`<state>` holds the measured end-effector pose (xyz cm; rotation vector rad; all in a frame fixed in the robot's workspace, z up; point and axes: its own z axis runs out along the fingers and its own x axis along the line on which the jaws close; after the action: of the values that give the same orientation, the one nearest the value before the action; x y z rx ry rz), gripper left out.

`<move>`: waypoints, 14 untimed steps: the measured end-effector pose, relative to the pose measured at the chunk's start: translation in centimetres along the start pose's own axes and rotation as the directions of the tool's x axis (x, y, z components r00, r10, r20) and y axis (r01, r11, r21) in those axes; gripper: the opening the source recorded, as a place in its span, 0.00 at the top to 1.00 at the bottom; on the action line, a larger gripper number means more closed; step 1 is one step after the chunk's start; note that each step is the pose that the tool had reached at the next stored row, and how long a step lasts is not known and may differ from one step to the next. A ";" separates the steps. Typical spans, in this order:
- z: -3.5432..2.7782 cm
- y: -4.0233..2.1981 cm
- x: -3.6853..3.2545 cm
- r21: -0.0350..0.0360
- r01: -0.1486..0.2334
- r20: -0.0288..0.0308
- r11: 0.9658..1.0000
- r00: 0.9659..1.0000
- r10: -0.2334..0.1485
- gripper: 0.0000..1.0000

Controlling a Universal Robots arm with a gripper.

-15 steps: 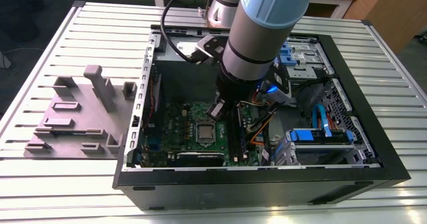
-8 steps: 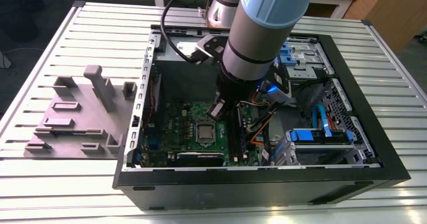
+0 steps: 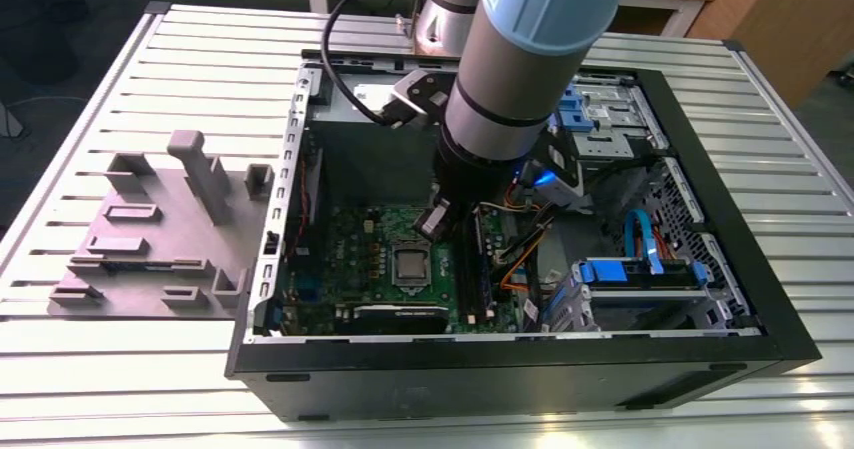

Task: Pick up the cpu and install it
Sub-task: 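Close the cpu cover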

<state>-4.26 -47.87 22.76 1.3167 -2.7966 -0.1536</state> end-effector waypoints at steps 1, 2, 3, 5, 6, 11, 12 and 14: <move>0.00 0.00 0.00 0.004 -0.001 -0.005 1.000 1.000 0.001 0.90; 0.00 -0.01 0.00 0.005 -0.001 -0.006 1.000 1.000 0.001 0.90; -0.05 0.00 0.00 0.005 -0.001 -0.006 1.000 1.000 0.001 0.90; -0.27 0.02 0.00 0.005 -0.001 -0.006 1.000 1.000 0.001 0.90; -0.38 0.04 0.00 0.005 -0.001 -0.006 1.000 1.000 0.001 0.90; -0.39 0.04 0.00 0.005 0.016 -0.008 1.000 1.000 -0.016 0.90; -0.39 0.05 0.00 0.005 0.029 -0.009 1.000 1.000 -0.029 0.90; -0.39 0.04 0.00 0.005 0.052 -0.012 0.999 0.999 -0.052 0.90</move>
<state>-4.26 -47.87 23.15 1.3873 -2.7566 -0.1400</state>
